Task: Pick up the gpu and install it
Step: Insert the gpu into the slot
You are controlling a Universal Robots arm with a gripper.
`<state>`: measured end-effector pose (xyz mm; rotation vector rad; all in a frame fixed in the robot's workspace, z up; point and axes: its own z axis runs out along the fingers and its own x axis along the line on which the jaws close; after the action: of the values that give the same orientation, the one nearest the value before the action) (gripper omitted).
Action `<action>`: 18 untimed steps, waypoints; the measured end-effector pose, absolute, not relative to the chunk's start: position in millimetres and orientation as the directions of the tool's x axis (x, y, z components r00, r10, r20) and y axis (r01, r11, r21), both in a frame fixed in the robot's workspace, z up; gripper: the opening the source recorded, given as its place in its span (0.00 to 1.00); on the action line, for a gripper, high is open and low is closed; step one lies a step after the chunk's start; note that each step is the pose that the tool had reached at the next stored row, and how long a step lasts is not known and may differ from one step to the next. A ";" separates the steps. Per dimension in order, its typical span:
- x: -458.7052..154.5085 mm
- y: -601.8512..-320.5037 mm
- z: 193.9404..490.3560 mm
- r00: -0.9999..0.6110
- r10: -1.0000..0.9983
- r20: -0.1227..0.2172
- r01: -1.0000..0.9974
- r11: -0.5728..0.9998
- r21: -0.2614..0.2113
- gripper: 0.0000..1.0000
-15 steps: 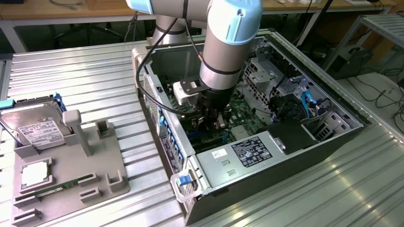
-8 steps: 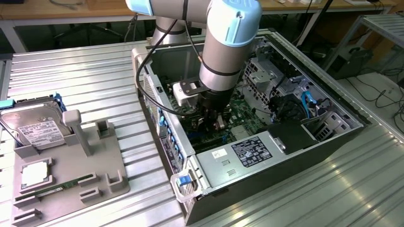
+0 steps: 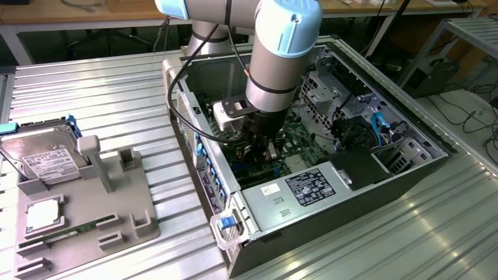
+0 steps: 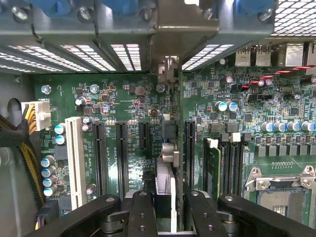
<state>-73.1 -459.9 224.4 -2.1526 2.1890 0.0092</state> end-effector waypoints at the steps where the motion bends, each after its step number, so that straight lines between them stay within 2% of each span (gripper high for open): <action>1: -73.0 -459.9 224.4 -0.015 -0.998 -0.055 -0.999 0.018 -0.046 0.28; 18: -73.2 -459.7 224.9 -0.016 -0.998 -0.056 -0.999 0.018 -0.043 0.28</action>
<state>-73.2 -459.7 224.9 -2.1532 2.1899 0.0133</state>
